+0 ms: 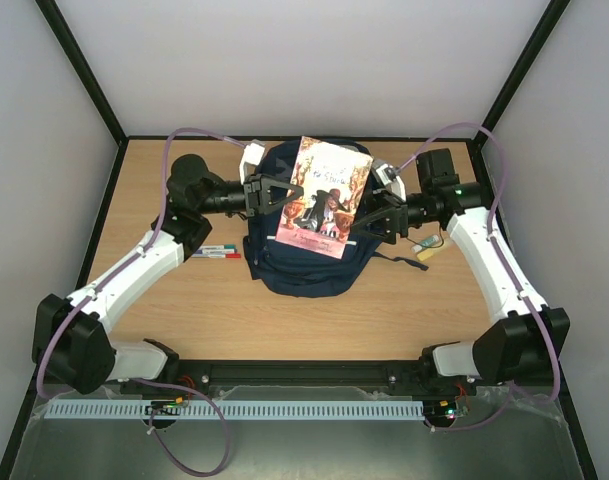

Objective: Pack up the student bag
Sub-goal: Pick up the book from the center of the board.

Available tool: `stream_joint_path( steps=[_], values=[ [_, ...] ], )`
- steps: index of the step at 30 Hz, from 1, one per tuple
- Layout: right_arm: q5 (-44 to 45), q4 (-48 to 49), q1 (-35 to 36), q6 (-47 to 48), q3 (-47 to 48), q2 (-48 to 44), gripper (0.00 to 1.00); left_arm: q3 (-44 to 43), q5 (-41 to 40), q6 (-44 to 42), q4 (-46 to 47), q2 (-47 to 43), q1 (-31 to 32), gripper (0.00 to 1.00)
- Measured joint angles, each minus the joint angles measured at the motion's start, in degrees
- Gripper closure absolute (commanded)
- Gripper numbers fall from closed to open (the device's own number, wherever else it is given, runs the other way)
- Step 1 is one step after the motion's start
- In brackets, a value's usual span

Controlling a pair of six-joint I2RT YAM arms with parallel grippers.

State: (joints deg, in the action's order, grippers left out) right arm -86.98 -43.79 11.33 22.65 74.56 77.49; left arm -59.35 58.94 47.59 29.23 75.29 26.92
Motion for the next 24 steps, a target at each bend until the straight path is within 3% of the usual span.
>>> stream_joint_path(
  steps=[5, 9, 15, 19, 21, 24],
  values=[
    [0.0, -0.2, 0.7, -0.6, 2.0, -0.8, 0.08, 0.1, -1.0, 0.7, 0.4, 0.2, -0.1, 0.98],
    [0.0, -0.6, 0.8, -1.3, 2.0, -0.8, 0.18, 0.1, -2.0, 0.3, -0.5, 0.2, -0.1, 0.98],
    [0.4, -0.1, 0.8, -4.1, 2.0, -1.1, 0.43, 0.1, -4.1, -0.8, -3.0, 0.2, -0.1, 0.98],
    [2.7, 4.5, 0.8, -9.5, 0.4, -1.9, 0.77, 0.1, -5.2, -0.9, -3.5, 0.4, 0.0, 0.98],
    [4.8, 8.2, 0.8, -13.7, -1.4, -2.6, 0.84, 0.1, -5.5, -0.9, -3.6, 0.5, 0.0, 0.98],
    [9.0, 13.9, 0.8, -21.7, -4.4, -3.7, 0.86, 0.1, -6.6, -1.2, -4.3, 0.6, 0.0, 0.98]
  ],
)
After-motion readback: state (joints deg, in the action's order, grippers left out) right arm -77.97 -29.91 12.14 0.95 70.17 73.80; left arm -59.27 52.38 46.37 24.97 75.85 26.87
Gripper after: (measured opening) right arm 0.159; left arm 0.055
